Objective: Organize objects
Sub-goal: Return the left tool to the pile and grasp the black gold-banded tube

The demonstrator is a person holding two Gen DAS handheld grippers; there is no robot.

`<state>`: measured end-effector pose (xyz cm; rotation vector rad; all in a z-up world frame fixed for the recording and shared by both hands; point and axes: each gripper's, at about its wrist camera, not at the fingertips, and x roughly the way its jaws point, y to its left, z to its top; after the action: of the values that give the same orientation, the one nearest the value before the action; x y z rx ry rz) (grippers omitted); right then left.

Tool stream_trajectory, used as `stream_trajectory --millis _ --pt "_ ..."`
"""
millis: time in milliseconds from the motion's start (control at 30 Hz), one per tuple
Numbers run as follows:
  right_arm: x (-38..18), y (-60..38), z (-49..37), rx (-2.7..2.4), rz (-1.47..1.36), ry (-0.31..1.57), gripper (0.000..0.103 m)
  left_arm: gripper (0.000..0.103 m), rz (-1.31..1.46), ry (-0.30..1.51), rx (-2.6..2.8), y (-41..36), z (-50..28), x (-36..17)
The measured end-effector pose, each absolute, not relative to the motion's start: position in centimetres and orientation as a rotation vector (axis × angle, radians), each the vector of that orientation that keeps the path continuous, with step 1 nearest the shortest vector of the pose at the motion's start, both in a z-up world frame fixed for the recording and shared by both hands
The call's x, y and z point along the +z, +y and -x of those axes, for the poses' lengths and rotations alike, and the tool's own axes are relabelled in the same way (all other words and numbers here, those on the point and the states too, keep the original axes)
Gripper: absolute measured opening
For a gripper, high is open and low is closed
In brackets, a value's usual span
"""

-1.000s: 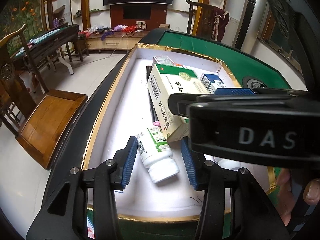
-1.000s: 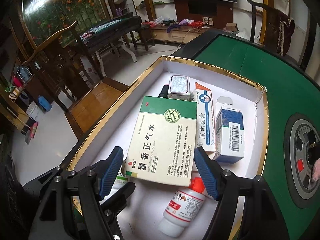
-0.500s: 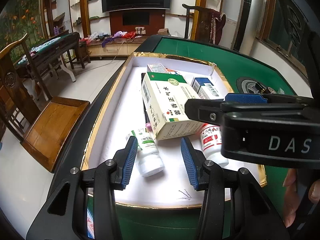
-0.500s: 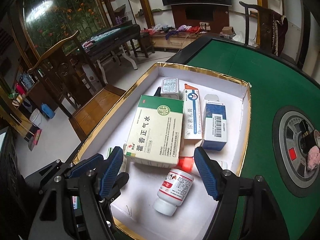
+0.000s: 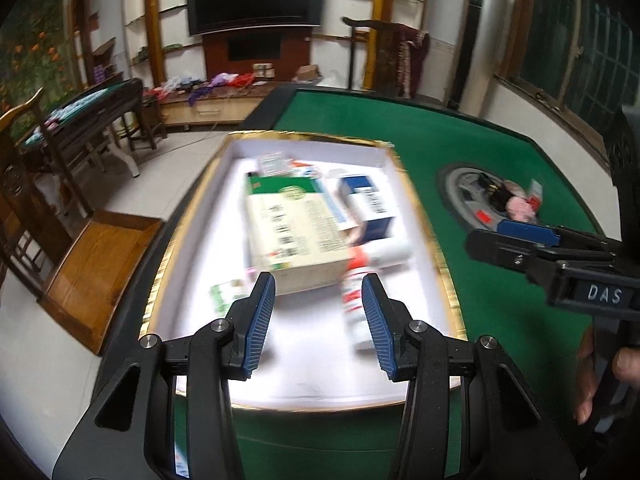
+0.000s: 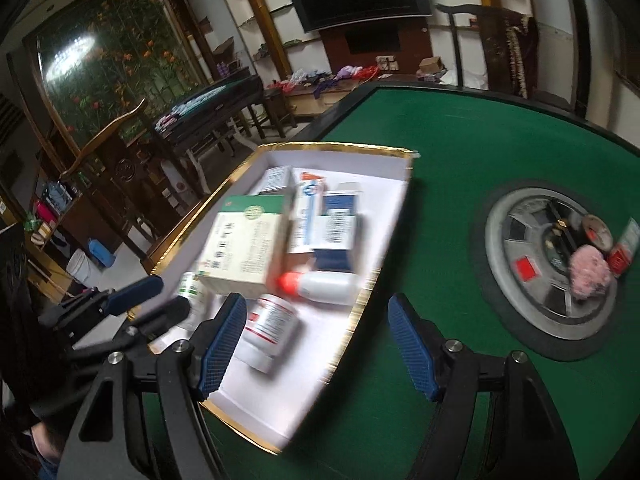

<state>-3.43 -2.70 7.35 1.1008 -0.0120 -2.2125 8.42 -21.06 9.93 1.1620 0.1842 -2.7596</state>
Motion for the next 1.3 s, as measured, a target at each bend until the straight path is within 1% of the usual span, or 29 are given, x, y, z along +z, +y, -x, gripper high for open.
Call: stream_trajectory --millis 100,333,433,500,633,767,867,933,1000,1133,1200,1233,1267,1300 --pt "7.2 2.0 4.3 -2.264 -1.104 -0.052 0.074 0.045 -1.240 0.200 -2.819 -18.2 -6.5 10.7" --pt "6.9 15.5 7.3 -2.461 -1.104 -0.196 0.074 0.045 -1.471 0.370 -2.887 -10.8 1.7 11.7" --pt "6.6 19.8 7.9 -2.550 -1.086 -0.234 0.074 0.045 -1.506 0.372 -2.867 -7.4 6.4 11.8" --pt "6.4 22.2 8.4 -2.577 -1.088 -0.310 0.074 0.045 -1.547 0.374 -2.827 -5.6 9.7 11.3" --pt "6.4 24.3 8.8 -2.548 -1.085 -0.459 0.074 0.045 -1.681 0.481 -2.734 -3.2 15.7 9.2" --pt "6.7 25.1 8.8 -2.520 -1.062 -0.542 0.074 0.044 -1.712 0.432 -2.663 -1.4 18.7 7.5" --pt "6.6 25.8 8.8 -2.499 -1.065 -0.595 0.074 0.040 -1.735 0.498 -2.615 -1.2 19.8 5.9" --pt "6.7 25.9 8.7 -2.479 -1.066 -0.617 0.074 0.040 -1.710 0.542 -2.628 -1.2 20.2 5.8" --pt "6.8 25.8 8.6 -2.472 -1.058 -0.630 0.074 0.040 -1.679 0.526 -2.620 -1.0 20.7 5.7" --pt "6.8 25.8 8.6 -2.465 -1.059 -0.634 0.074 0.040 -1.701 0.491 -2.594 -0.2 21.9 5.0" --pt "6.8 25.7 8.5 -2.463 -1.060 -0.632 0.074 0.026 -1.681 0.405 -2.599 0.2 22.2 5.1" --pt "6.8 25.6 8.5 -2.463 -1.060 -0.631 0.074 0.022 -1.680 0.386 -2.601 0.1 22.1 5.0" --pt "6.8 25.5 8.4 -2.463 -1.059 -0.627 0.074 0.018 -1.681 0.382 -2.603 0.0 22.1 5.0" --pt "6.8 25.4 8.4 -2.465 -1.060 -0.622 0.074 0.018 -1.684 0.379 -2.606 -0.1 22.0 4.8"
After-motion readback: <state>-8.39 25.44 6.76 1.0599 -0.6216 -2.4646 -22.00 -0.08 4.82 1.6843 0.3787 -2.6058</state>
